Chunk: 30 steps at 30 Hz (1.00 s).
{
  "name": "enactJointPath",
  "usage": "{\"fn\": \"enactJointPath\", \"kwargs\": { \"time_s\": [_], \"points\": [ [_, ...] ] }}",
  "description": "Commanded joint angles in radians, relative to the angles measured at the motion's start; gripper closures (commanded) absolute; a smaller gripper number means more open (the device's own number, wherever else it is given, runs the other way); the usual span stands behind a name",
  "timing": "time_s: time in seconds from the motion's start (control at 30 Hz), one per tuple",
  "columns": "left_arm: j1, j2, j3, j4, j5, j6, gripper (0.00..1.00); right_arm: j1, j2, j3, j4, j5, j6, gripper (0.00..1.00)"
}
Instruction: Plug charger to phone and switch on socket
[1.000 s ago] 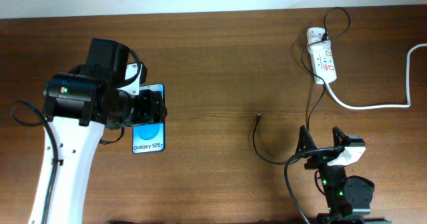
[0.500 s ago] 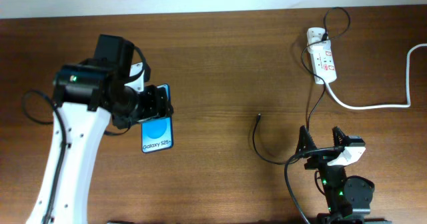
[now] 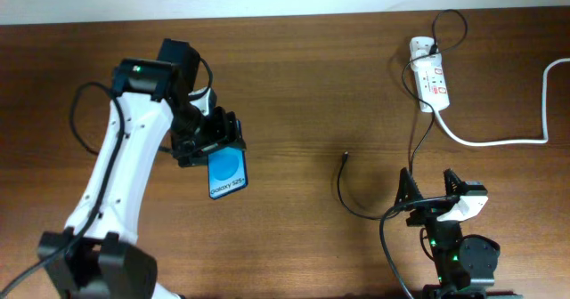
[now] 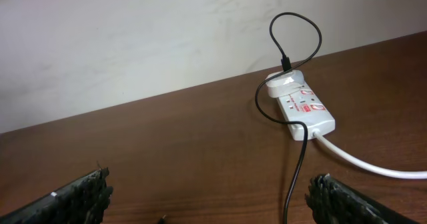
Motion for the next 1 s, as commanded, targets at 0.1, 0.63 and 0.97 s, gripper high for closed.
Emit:
{"fn": "enactJointPath", "kwargs": {
  "time_s": [0.1, 0.63, 0.97],
  "points": [
    [0.0, 0.057, 0.01, 0.025, 0.108, -0.155, 0.63, 0.009, -0.01, -0.005, -0.006, 0.005, 0.0, 0.02],
    [0.0, 0.09, 0.01, 0.024, 0.246, -0.184, 0.62, 0.009, -0.01, -0.005, -0.006, 0.005, 0.0, 0.02],
    [0.0, 0.09, 0.01, 0.022, 0.246, -0.184, 0.62, 0.009, -0.01, -0.005, -0.006, 0.005, 0.0, 0.02]
  ]
}}
